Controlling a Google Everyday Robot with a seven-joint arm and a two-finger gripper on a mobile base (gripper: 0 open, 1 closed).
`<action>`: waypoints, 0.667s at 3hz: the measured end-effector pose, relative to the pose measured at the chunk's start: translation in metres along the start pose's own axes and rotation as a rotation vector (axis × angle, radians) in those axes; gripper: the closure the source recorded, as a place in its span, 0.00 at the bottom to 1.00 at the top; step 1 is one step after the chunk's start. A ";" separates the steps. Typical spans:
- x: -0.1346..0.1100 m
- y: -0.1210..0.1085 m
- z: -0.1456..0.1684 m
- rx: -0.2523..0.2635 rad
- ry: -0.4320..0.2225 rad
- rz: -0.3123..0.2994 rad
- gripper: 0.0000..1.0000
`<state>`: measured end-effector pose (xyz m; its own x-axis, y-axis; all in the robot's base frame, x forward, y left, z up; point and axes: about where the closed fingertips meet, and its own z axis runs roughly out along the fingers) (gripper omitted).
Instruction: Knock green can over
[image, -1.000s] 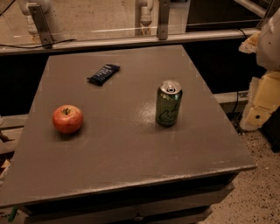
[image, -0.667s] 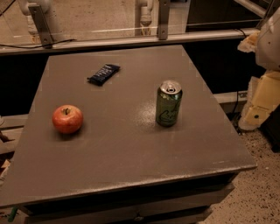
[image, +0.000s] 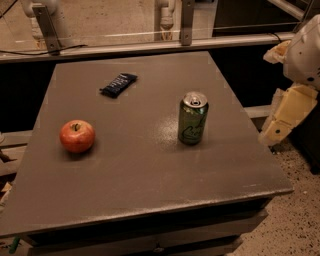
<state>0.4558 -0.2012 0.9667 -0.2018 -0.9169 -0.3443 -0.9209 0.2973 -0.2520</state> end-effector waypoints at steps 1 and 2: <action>-0.001 0.000 0.000 0.001 -0.001 -0.001 0.00; -0.006 -0.001 0.007 -0.010 -0.038 0.002 0.00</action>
Offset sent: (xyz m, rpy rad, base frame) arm 0.0119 0.0152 -0.0152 0.0940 0.0083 0.0255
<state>0.4598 -0.1939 0.9625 -0.1910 -0.9055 -0.3789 -0.9237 0.2964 -0.2426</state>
